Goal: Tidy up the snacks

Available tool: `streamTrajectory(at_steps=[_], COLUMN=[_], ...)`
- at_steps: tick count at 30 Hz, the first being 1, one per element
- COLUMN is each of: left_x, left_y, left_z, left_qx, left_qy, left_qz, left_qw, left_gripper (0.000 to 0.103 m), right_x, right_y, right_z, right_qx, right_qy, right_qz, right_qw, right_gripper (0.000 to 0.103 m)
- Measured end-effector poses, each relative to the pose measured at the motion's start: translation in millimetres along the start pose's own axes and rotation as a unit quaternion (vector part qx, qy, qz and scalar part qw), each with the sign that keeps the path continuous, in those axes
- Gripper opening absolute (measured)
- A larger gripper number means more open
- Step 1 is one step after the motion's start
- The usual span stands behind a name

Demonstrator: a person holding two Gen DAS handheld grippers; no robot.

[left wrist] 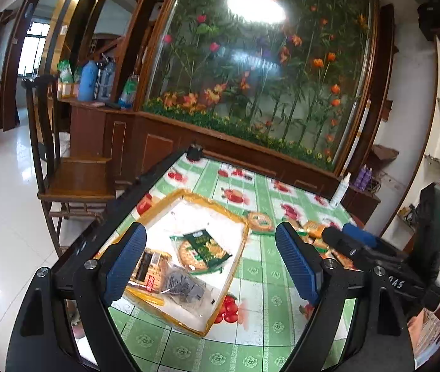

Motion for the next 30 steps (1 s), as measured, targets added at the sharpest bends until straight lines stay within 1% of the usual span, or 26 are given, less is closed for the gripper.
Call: streamTrajectory(at_steps=[2,3,5,7,10,13,17,21,30], left_x=[0.9,0.8,-4.4,-8.5,-6.9,1.2,3.4,2.7,2.0], left_y=[4.2,6.3,10.9,12.4,12.8,8.7,4.0,-1.7,-7.0], left_z=[-1.5,-1.5,-2.4,-6.5,-10.0,-6.1,-3.8,-5.0,-4.1], left_qx=[-0.004,-0.004,0.006,0.007,-0.005,-0.003,0.0,0.001,0.004], left_qy=[-0.003,0.001,0.007,0.001,-0.004,0.009,0.017,0.016,0.022], left_qz=[-0.004,-0.009,-0.028,-0.035,-0.031,-0.03,-0.025,-0.017,-0.02], left_qw=[1.0,0.9999,0.9996,0.9993,0.9995,0.9995,0.9996,0.9997,0.9995], left_gripper=[0.086,0.086,0.086,0.086,0.086,0.086,0.086,0.086,0.086], right_x=[-0.2,0.2,1.9,2.0,-0.8,-2.5,2.1,6.7,11.2], right_y=[1.3,0.0,-4.2,-9.4,-13.5,-16.3,-20.3,-27.8,-39.7], right_z=[-4.6,-5.5,-6.9,-7.0,-11.8,-15.7,-15.6,-14.6,-16.6], right_qx=[-0.006,-0.004,0.005,0.003,0.002,0.004,0.008,0.012,0.021], right_qy=[-0.002,-0.004,-0.004,-0.001,-0.009,-0.015,-0.009,-0.002,0.001], right_qz=[0.004,0.003,0.006,0.021,0.031,0.031,0.037,0.043,0.053], right_qw=[1.0,1.0,1.0,1.0,0.999,0.999,0.999,0.999,0.998], right_gripper=[0.099,0.102,0.102,0.102,0.102,0.102,0.102,0.102,0.102])
Point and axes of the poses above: each gripper's, at about its wrist camera, not at the fingertips, and z roughly the way its jaws point, y to its left, x to its underside, the point moved 6 cm from there along z, roughly the way its jaws point, and after that the axes turned 14 degrees about -y, right-handed, at the moved point
